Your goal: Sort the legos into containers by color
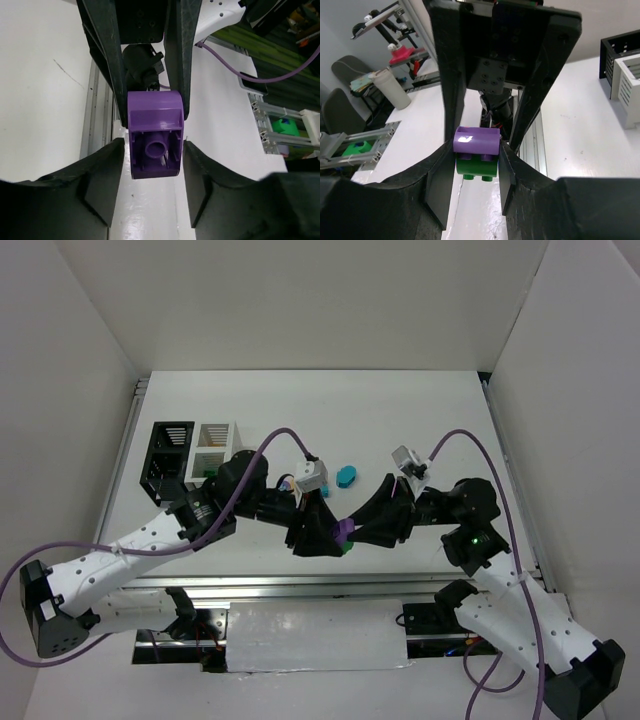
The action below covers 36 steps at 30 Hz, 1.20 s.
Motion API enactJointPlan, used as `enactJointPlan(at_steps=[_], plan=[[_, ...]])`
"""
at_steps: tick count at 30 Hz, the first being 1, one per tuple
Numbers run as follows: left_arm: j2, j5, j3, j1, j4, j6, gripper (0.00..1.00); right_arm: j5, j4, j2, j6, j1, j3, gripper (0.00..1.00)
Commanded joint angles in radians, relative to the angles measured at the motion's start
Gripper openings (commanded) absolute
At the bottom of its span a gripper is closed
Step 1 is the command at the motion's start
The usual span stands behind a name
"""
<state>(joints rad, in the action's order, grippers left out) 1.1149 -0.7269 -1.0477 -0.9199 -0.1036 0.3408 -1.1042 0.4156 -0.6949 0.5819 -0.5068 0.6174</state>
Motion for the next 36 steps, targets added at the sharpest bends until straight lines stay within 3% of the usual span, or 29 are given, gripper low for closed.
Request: enactJointPlan(at_steps=[1, 8, 18, 20, 22, 23, 24, 25, 26, 33, 36], plan=[[-0.024, -0.008, -0.04, 0.001, 0.053, -0.005, 0.67, -0.008, -0.046, -0.005, -0.059, -0.018, 0.048, 0.0], [-0.021, -0.005, -0.049, 0.001, 0.045, -0.008, 0.75, 0.026, -0.175, 0.011, -0.145, -0.019, 0.071, 0.0], [-0.021, -0.002, -0.051, 0.003, 0.041, -0.016, 0.46, 0.026, -0.19, 0.021, -0.152, -0.019, 0.064, 0.0], [-0.017, -0.002, -0.051, 0.003, 0.044, -0.017, 0.37, 0.027, -0.198, 0.021, -0.157, -0.019, 0.067, 0.0], [-0.012, -0.006, -0.051, 0.001, 0.048, -0.019, 0.21, 0.018, -0.195, 0.017, -0.152, -0.019, 0.067, 0.0], [-0.012, -0.005, -0.049, 0.003, 0.05, -0.019, 0.1, 0.014, -0.18, 0.014, -0.146, -0.019, 0.064, 0.07], [-0.015, 0.006, -0.046, 0.003, 0.057, -0.017, 0.0, 0.007, -0.166, 0.014, -0.131, -0.019, 0.059, 0.26], [-0.017, 0.014, -0.044, 0.001, 0.062, -0.017, 0.0, 0.01, -0.153, 0.015, -0.125, -0.019, 0.047, 0.88], [-0.029, 0.018, -0.041, 0.003, 0.064, -0.017, 0.0, 0.017, -0.15, 0.02, -0.122, -0.019, 0.044, 0.99], [-0.095, 0.023, -0.025, 0.003, 0.087, -0.013, 0.0, 0.0, -0.069, 0.002, -0.07, -0.019, -0.001, 0.98], [-0.096, 0.026, -0.025, 0.003, 0.087, -0.006, 0.0, 0.006, -0.008, -0.006, -0.027, -0.022, -0.015, 0.9]])
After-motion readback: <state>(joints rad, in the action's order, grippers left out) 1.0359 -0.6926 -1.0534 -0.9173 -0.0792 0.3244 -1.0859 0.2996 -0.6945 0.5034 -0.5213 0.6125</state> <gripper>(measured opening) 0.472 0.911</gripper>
